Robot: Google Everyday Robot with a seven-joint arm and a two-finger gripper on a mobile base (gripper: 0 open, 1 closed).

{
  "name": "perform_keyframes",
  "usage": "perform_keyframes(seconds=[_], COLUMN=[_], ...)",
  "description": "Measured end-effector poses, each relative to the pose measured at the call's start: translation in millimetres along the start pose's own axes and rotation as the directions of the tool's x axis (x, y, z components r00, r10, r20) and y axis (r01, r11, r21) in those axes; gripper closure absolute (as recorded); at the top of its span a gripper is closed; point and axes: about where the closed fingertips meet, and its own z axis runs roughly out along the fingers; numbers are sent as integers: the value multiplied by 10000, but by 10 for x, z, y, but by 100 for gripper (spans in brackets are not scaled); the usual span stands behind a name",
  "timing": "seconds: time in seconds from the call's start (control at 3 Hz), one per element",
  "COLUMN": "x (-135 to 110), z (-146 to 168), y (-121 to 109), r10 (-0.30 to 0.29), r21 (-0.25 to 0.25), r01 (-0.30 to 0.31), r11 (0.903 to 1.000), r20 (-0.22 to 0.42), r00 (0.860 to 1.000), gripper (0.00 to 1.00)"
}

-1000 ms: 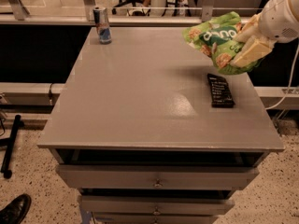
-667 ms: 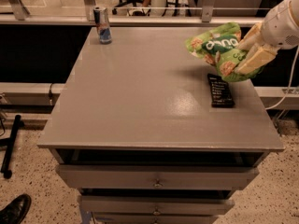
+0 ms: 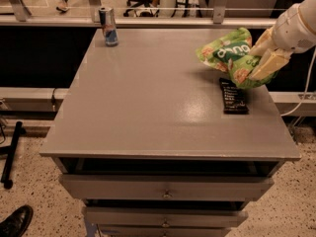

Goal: Move green rice chip bag near rxbar chocolate

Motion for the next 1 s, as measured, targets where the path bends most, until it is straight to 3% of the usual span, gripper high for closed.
perform_keyframes(seconds=[0.33, 0.67, 1.0], x=[71, 124, 158], z=[-8, 24, 52], y=[-90, -126, -111], r10=[-372, -562, -575], r21=[-177, -300, -407], r01=[369, 559, 574], r11=[9992, 9980, 9975], r20=[-191, -77, -12], r00=[9991, 9984, 9983], gripper=[25, 0, 0])
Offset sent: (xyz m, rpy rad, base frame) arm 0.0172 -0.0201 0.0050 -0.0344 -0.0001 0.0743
